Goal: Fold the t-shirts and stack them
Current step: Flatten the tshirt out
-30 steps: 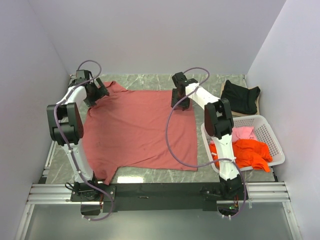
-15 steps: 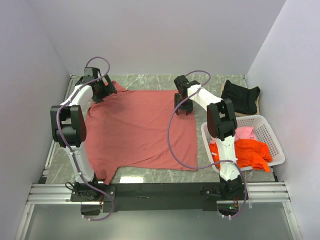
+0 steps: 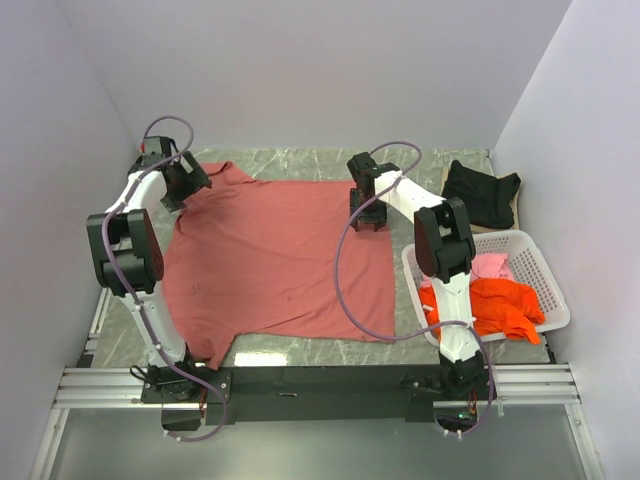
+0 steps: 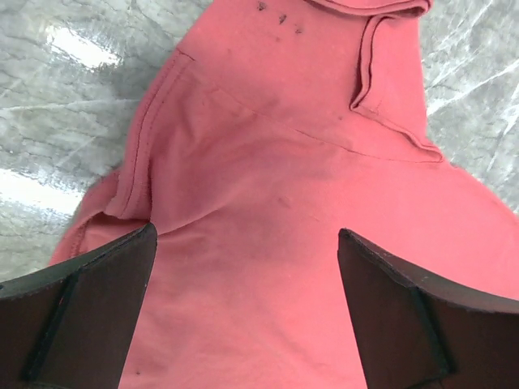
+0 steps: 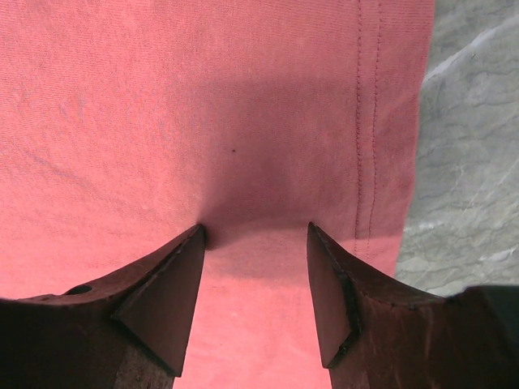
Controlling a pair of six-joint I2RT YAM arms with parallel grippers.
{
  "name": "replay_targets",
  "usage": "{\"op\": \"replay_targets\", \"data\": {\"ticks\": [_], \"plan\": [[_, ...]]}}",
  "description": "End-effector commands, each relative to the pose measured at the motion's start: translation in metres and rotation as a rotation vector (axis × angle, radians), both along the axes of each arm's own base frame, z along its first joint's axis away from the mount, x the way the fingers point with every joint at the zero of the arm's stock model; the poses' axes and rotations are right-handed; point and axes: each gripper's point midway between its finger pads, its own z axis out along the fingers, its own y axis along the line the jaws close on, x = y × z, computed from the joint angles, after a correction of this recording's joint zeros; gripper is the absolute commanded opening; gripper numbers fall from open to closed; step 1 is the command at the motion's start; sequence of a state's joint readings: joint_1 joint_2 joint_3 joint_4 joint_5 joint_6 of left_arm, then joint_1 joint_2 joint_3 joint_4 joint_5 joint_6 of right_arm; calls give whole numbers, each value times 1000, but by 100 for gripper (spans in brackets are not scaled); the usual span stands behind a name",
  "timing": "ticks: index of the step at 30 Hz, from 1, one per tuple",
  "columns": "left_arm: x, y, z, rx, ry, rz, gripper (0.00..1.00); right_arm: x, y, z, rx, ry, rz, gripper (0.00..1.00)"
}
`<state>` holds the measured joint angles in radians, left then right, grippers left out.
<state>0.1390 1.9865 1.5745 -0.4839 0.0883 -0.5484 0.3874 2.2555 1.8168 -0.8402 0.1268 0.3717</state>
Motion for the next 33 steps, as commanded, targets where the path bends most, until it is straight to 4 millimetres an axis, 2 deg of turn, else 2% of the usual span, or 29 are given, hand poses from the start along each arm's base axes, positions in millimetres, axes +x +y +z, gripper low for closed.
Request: {"op": "replay_targets", "data": {"ticks": [1,4,7,12,17,19,25,26,27,29,30,33], "plan": [[3,-15,16,-56,-46,-23,99,-21,-31,-14,-115,89,-7,60],[-1,-28,4,-63,-27,-47,99,-18,-31,-12,-105,89,-14,60],[-4,-36,-16,-52,16,-66,99,-15,-28,-11,-71,91,-26,60],[-4,-40,-48,-54,99,-75,99,-6,-27,-8,-13,97,-47,60],[4,-43,-63,-51,117,-91,99,5,-25,-7,26,108,-50,59],[5,-44,-74,-53,141,-101,99,8,-27,-10,33,122,-54,58],[29,-53,-81,-71,125,-133,99,28,-28,-4,72,112,-66,57],[40,-54,-74,-69,99,-136,99,30,-31,-3,81,118,-72,57],[43,-55,-82,-74,111,-138,99,31,-32,-7,78,128,-76,57],[58,-56,-76,-82,85,-138,99,40,-31,-1,117,116,-81,57],[61,-58,-83,-92,92,-141,99,41,-31,-5,126,126,-86,57],[79,-68,-72,-118,31,-170,99,52,-30,0,163,107,-84,57]]}}
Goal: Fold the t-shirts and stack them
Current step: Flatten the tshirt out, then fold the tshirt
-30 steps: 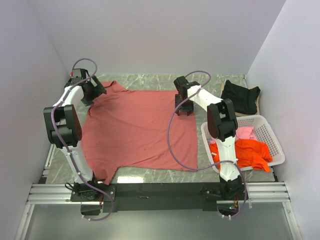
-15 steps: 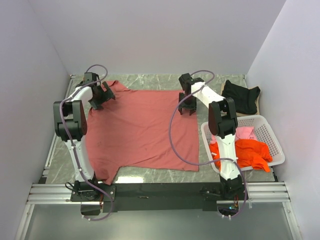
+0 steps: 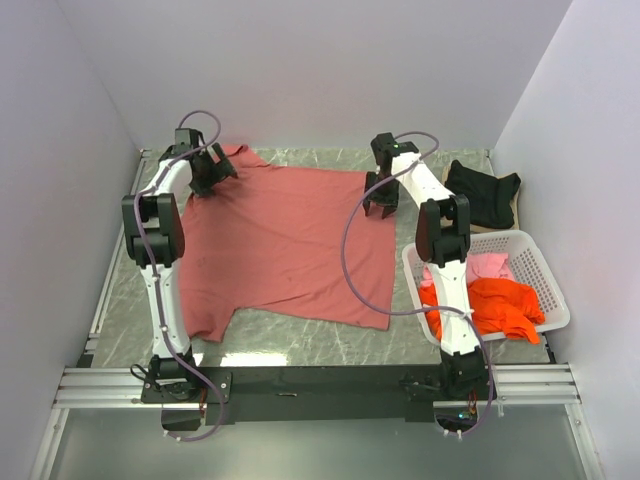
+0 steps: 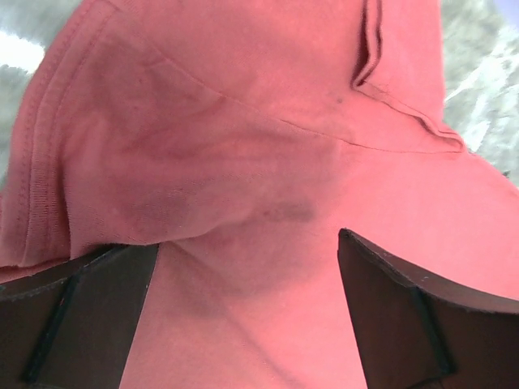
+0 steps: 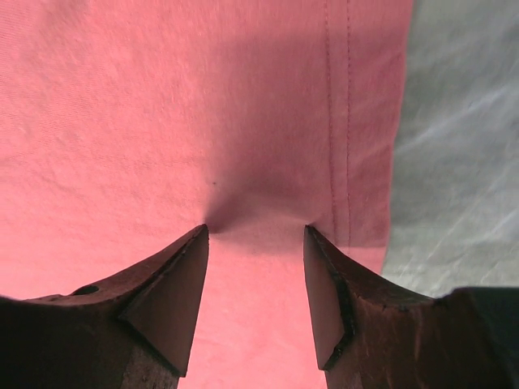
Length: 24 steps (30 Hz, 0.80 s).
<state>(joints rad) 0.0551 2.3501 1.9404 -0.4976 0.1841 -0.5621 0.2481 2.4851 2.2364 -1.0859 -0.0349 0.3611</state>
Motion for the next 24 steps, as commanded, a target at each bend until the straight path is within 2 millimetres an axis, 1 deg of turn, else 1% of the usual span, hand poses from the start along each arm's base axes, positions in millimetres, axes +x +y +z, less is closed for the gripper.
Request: {"op": "replay_targets", "data": {"ticks": [1,2,3,4,5,6,8,9,10,11,12,13,14,15,16,17,18,19,20,22,23,24], "plan": [[8,-19,-14,-53,2,-63,99,12,-1,-3,49,-6,7,57],[16,-23,-3,-61,-41,-75,99,17,2,-1,72,-25,15,57],[19,-28,12,-77,-77,-89,99,19,8,6,101,-46,35,57],[20,-33,22,-108,-98,-101,99,19,9,7,112,-51,39,57],[22,-35,33,-116,-123,-107,99,25,12,11,125,-81,47,58],[25,-35,56,-118,-173,-111,99,28,15,25,146,-115,57,58],[24,-34,78,-128,-212,-113,99,30,17,35,155,-149,61,58],[23,-27,102,-125,-253,-101,99,36,18,53,168,-200,57,58],[23,-23,116,-129,-282,-94,99,35,18,58,174,-210,56,58],[18,-17,117,-132,-283,-80,99,37,21,65,185,-234,56,58],[15,-1,139,-123,-327,-49,99,37,22,81,198,-264,55,58],[14,7,144,-115,-348,-26,99,32,23,81,205,-259,54,58],[11,24,139,-79,-338,22,99,31,30,95,221,-289,65,58],[9,43,143,-52,-342,65,99,27,33,97,227,-291,68,58],[7,52,137,-25,-325,82,99,20,36,95,226,-280,73,58],[3,63,134,-6,-293,105,99,14,48,104,230,-294,98,58],[2,79,122,33,-259,144,99,9,53,103,227,-291,110,58],[0,87,115,72,-235,150,98,3,58,101,221,-281,126,58],[-2,93,112,98,-217,158,97,-6,74,101,224,-273,160,58],[-3,102,95,155,-181,159,91,-17,89,98,217,-263,197,58],[-3,104,91,167,-173,156,88,-21,94,97,215,-258,206,58],[-3,106,80,179,-149,154,82,-29,108,94,222,-245,231,58]]}}
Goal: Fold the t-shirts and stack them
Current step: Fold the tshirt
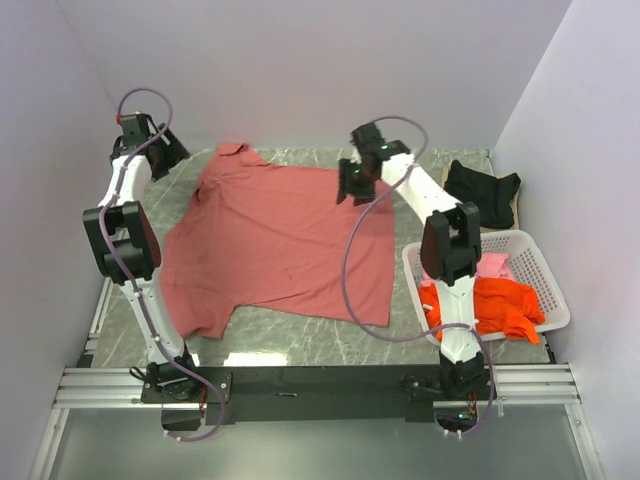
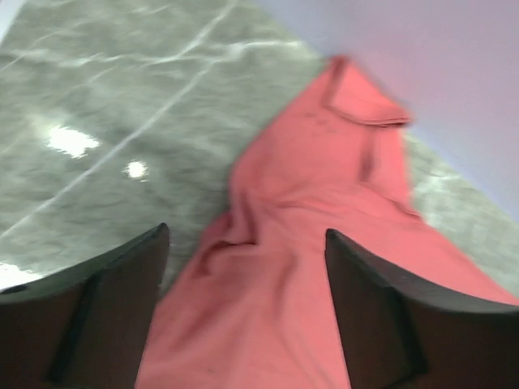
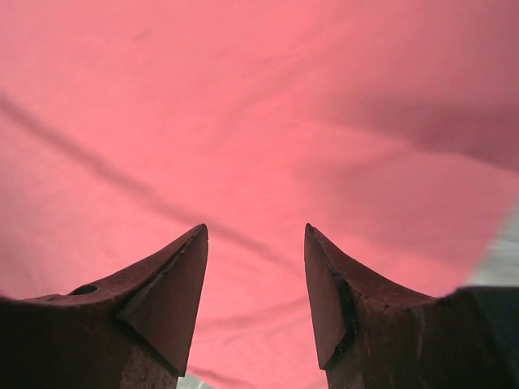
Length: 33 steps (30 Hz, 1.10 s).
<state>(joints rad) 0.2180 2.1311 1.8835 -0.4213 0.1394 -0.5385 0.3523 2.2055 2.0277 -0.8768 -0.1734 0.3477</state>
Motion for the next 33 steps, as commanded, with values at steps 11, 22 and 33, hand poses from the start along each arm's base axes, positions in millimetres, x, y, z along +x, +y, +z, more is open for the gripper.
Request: {"op": "replay_targets", "data": {"ticks": [11,22,33], "plan": [[-20,8,-78,199,187,-88,58,-52,69,-11,28,44,125,57],[-20,3,-99,184,228,-104,53,-62,67,-23,7,72,128,57],[-18,-16,-108,170,225,-164,50,-66,63,-34,-12,96,126,57]]}}
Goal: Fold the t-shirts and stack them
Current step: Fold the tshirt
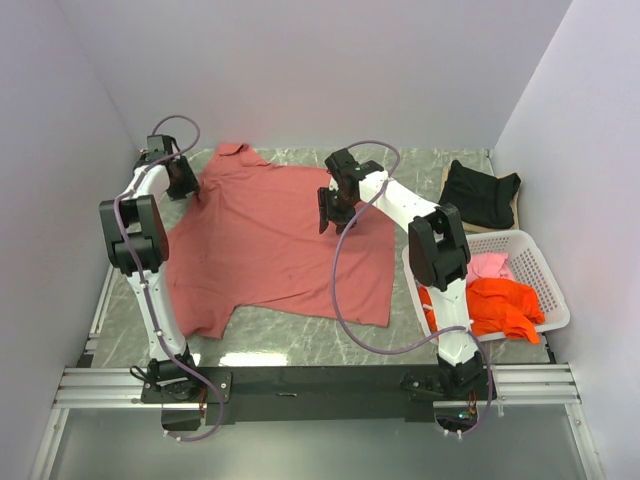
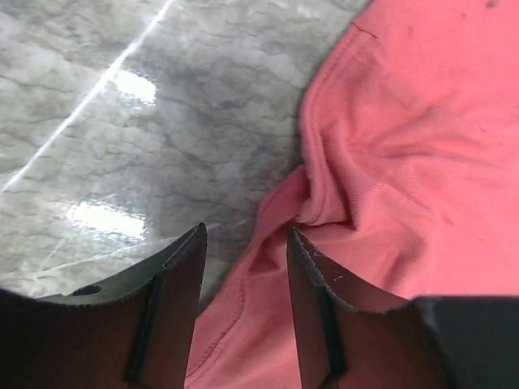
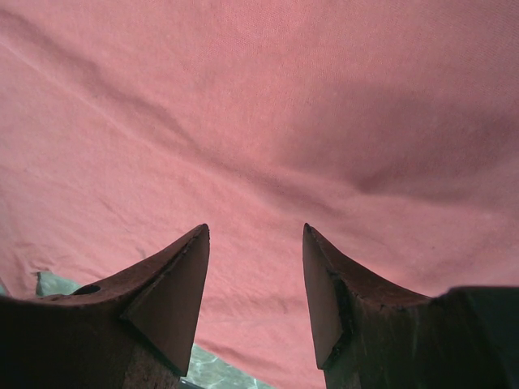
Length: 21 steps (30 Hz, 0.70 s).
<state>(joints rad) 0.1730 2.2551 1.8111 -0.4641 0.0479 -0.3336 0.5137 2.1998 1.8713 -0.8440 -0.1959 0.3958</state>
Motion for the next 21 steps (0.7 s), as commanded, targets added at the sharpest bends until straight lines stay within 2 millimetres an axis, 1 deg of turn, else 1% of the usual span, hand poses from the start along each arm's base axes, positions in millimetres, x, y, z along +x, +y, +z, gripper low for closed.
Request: {"op": "replay_targets", "data": {"ticks": [1,3,4,5,7,8,10,11,13,16,17,18,19,20,21], "plan": [[10,-10,1,1,-29,-44,50,4,-1,10,5,-35,-3,57],[11,-13,-4,-7,-24,-48,46,4,-4,5,-15,-30,-16,57],[13,-14,-2,-11,-29,-51,45,4,-7,4,-32,-26,-24,57],[14,-15,-4,-20,-29,-53,40,3,-13,-2,-61,-13,-42,57],[13,-17,-5,-30,-29,-54,35,2,-18,-7,-73,-1,-56,57],[14,-18,-6,-41,-32,-54,26,3,-23,-9,-77,5,-76,57],[14,-19,-6,-59,-35,-50,17,0,-29,-14,-82,23,-92,57],[13,-17,-6,-66,-36,-42,9,1,-32,-17,-82,26,-105,57],[11,-14,-7,-78,-32,-17,1,-3,-40,-25,-102,47,-118,57],[5,-4,-5,-124,-41,33,0,-9,-49,-34,-128,70,-130,57],[4,6,2,-142,-58,65,0,-10,-52,-36,-134,74,-137,57],[0,9,-2,-158,-57,78,0,-14,-57,-41,-146,87,-143,57],[-1,10,3,-182,-71,81,0,-15,-58,-43,-150,93,-148,57],[-5,19,4,-207,-75,108,0,-17,-60,-46,-155,102,-149,57],[-7,23,2,-225,-80,118,0,-19,-63,-48,-162,109,-153,57]]}}
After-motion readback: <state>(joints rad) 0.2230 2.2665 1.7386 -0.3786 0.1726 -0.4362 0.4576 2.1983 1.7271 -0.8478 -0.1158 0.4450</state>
